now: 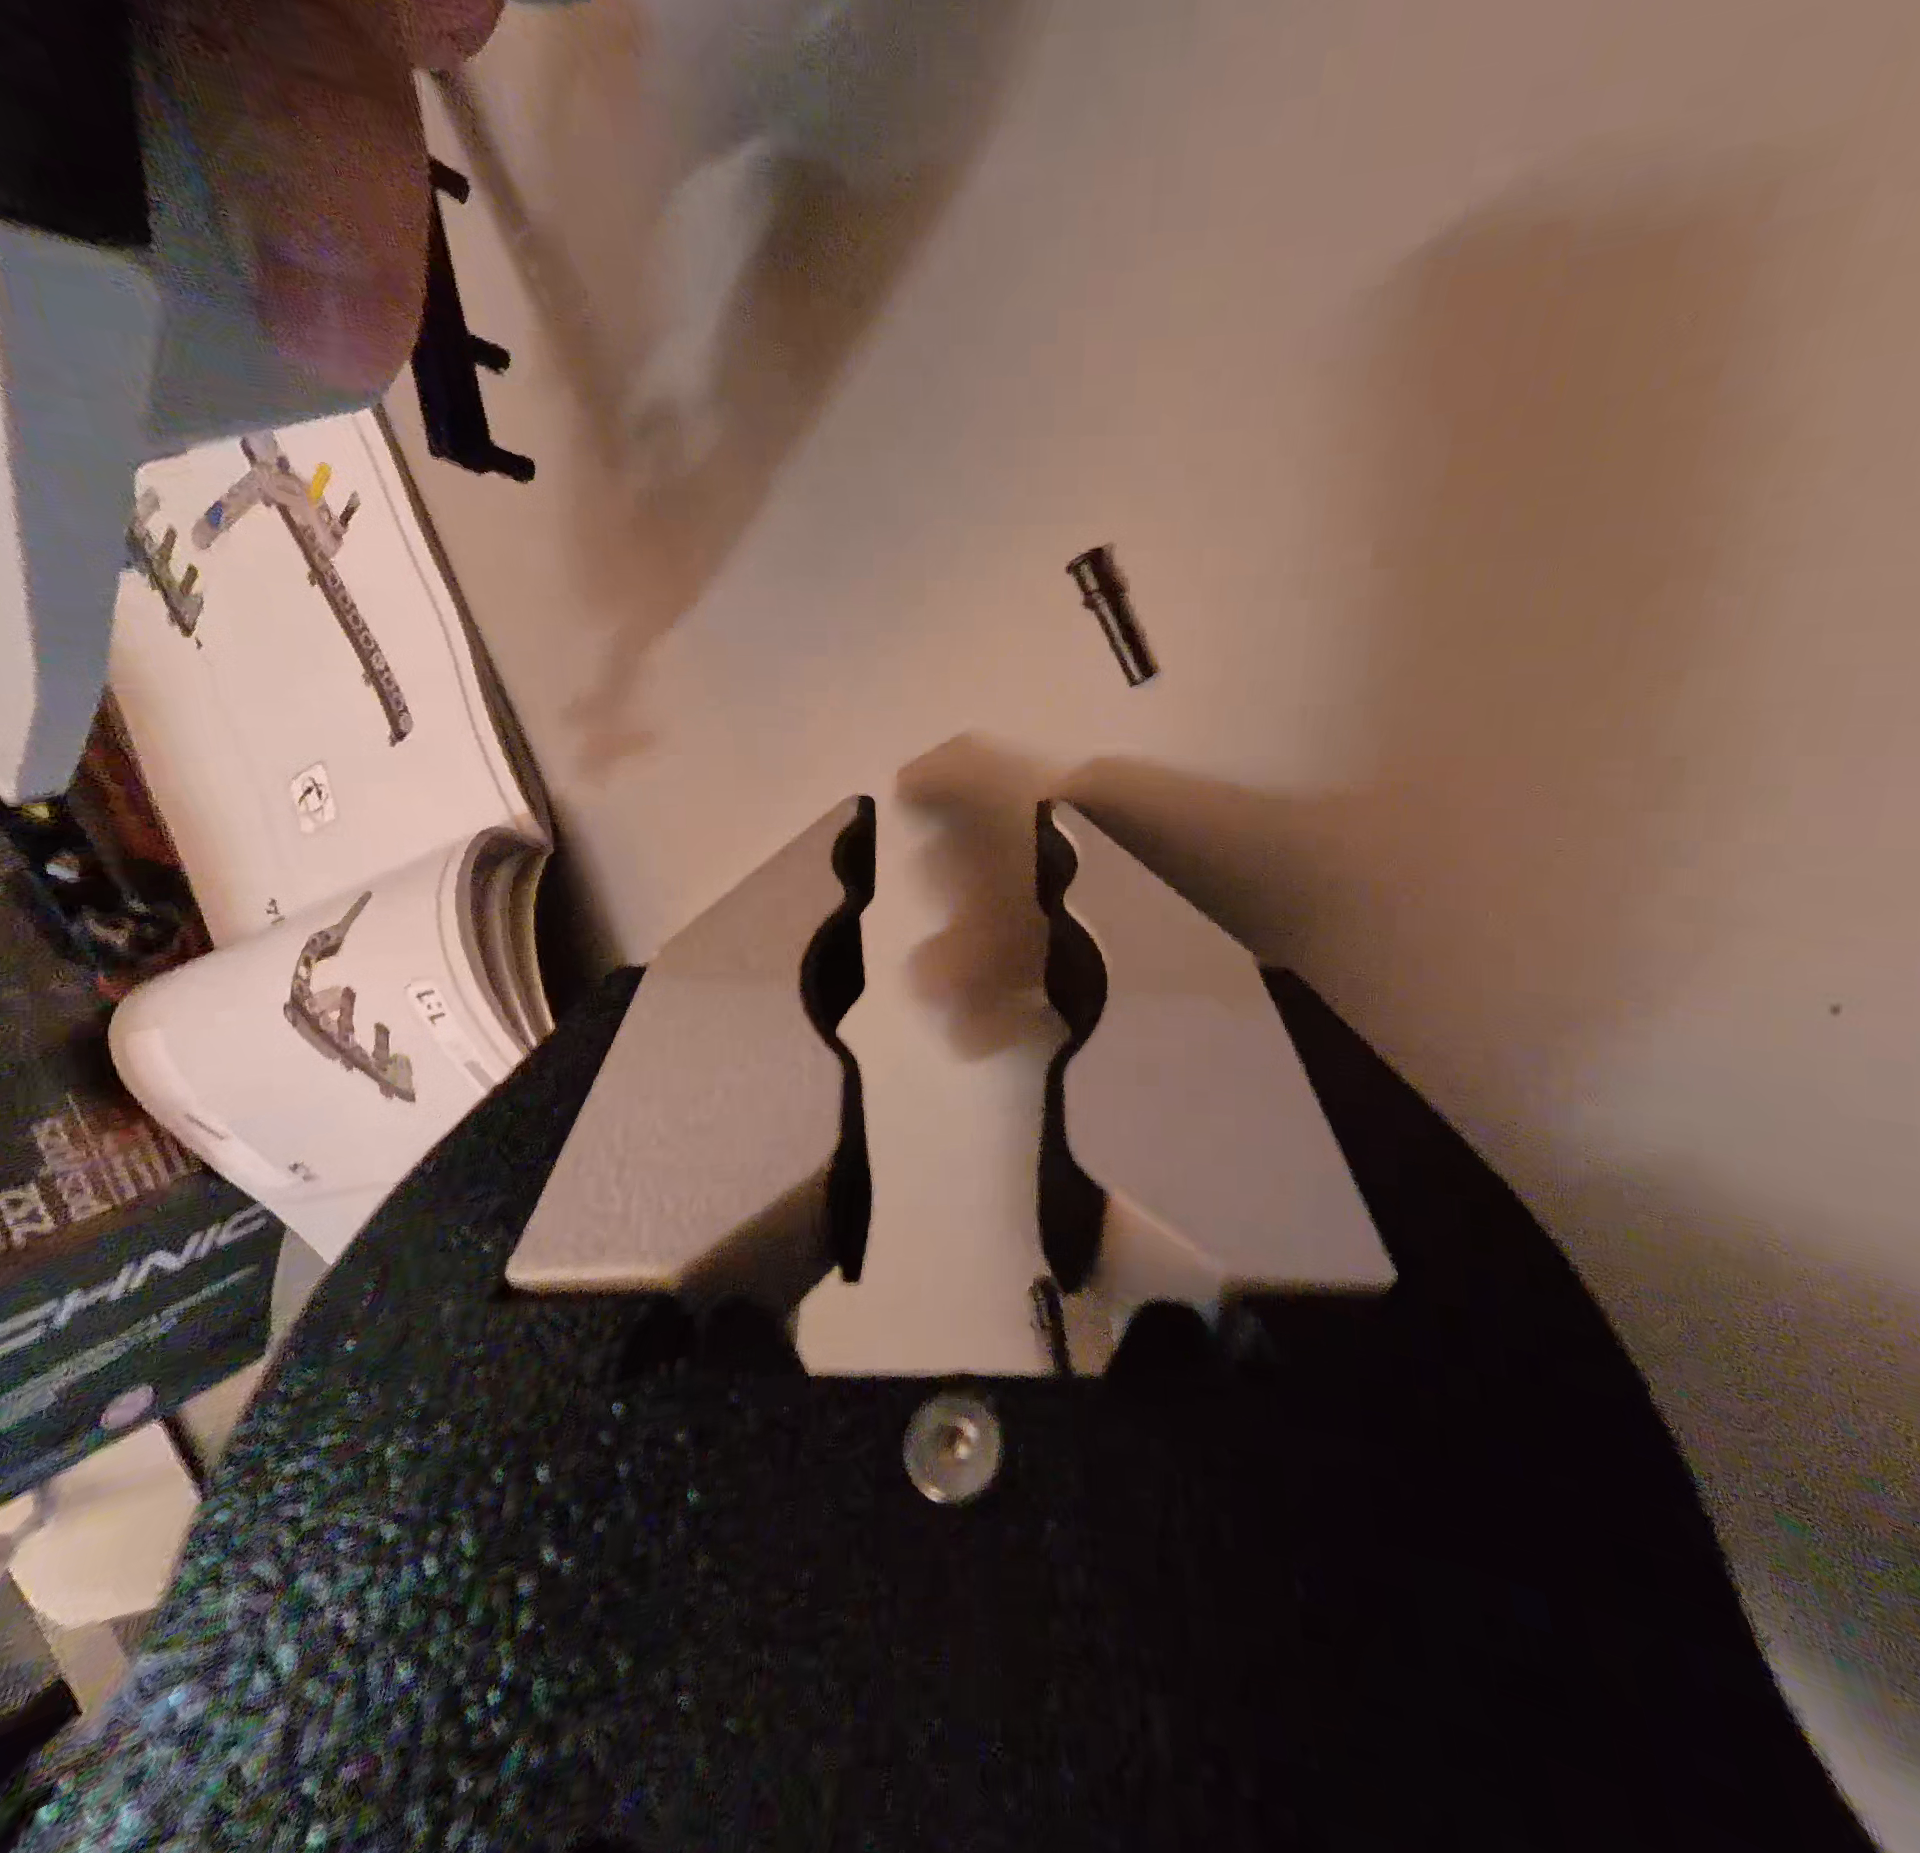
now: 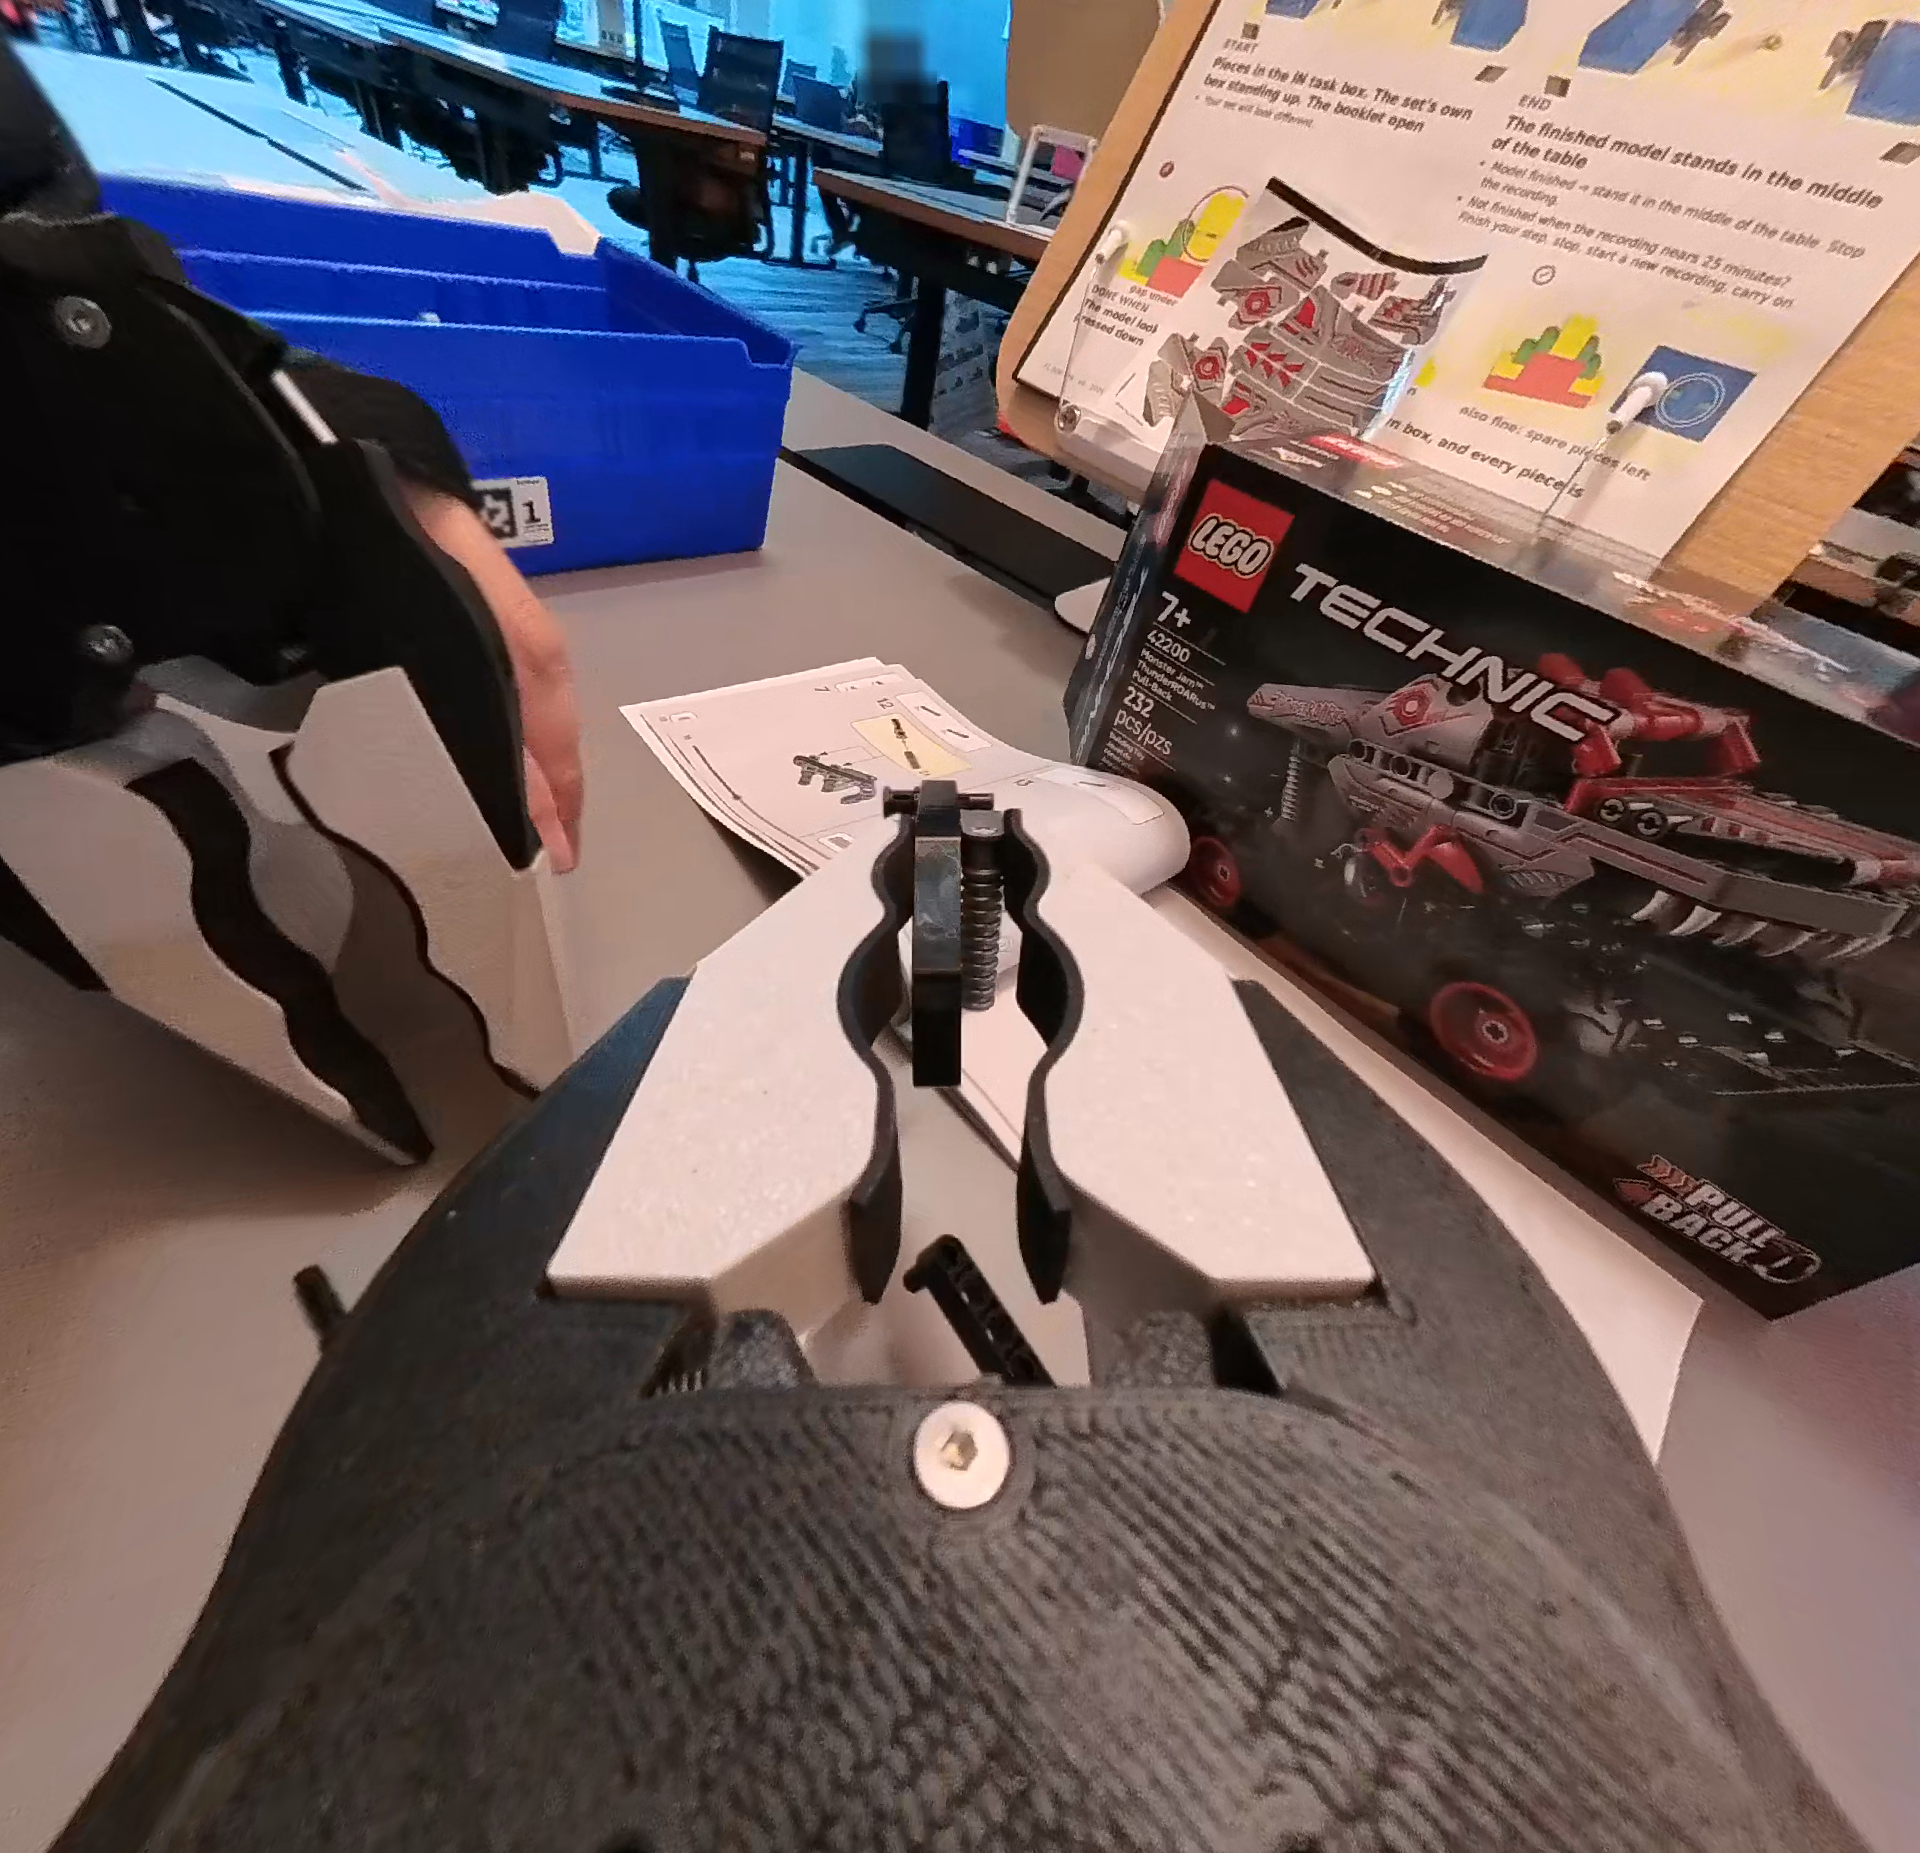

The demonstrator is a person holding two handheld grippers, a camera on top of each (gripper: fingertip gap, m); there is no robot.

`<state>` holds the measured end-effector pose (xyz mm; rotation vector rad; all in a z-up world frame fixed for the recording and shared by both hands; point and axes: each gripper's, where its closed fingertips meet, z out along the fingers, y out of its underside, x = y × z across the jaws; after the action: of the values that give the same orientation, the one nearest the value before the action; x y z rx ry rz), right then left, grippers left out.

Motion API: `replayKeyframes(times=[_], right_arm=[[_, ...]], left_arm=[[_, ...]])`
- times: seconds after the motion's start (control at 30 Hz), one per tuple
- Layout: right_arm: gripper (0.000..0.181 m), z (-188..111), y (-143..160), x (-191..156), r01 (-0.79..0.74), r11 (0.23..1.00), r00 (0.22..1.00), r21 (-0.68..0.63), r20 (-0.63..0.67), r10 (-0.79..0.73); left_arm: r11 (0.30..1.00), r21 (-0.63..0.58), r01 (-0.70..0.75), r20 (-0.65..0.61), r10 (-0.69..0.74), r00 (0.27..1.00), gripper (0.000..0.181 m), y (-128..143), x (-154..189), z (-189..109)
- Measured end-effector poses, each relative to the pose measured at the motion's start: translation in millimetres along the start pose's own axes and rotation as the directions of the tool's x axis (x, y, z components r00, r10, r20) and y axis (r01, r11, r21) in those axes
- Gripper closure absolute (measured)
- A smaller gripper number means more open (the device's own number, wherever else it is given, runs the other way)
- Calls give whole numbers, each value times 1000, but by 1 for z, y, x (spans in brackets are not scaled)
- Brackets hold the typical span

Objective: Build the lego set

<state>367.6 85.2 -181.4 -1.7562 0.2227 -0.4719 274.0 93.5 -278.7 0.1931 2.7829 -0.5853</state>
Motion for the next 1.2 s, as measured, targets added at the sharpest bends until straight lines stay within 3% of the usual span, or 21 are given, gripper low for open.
replayKeyframes(times=[0.03,0.13,0.27,0.33,0.43,0.5,0.57,0.63,0.7,0.8,0.87,1.2], right_arm=[[168,-1,0,2,-6,1000,1000,3,-4,6],[168,-2,-1,4,-20,1000,1000,11,-7,20],[168,-2,-3,2,-24,1000,1000,15,3,24],[168,-2,-5,0,-27,999,999,24,17,27],[168,-1,-6,-3,-24,999,999,23,28,23],[168,-1,-6,-3,-26,999,999,25,25,25],[168,-2,-6,-1,-29,999,999,27,17,29],[168,-3,-7,1,-39,999,999,36,12,39],[168,-4,-9,2,-53,998,999,43,14,52],[168,-5,-12,0,-63,997,998,52,26,62],[168,-5,-13,-3,-63,997,997,54,38,61],[168,-7,-18,-7,-83,994,995,77,71,77]], left_arm=[[999,0,41,13,-41,999,152,0,0,-2],[965,75,250,81,-256,963,152,-13,0,-14],[815,197,544,165,-575,801,152,-30,13,-31],[785,288,549,131,-600,789,152,-49,28,-27],[758,271,593,154,-642,751,153,-46,36,-12],[652,314,690,142,-751,645,157,-47,34,-10],[501,383,776,155,-863,480,158,-47,30,-15],[421,413,807,192,-907,375,156,-48,34,-18],[407,444,798,245,-912,329,151,-54,37,-19],[487,407,773,404,-855,326,145,-50,37,-10],[505,353,788,461,-827,323,146,-43,40,-4],[464,348,815,480,-835,271,147,-27,42,-5]])
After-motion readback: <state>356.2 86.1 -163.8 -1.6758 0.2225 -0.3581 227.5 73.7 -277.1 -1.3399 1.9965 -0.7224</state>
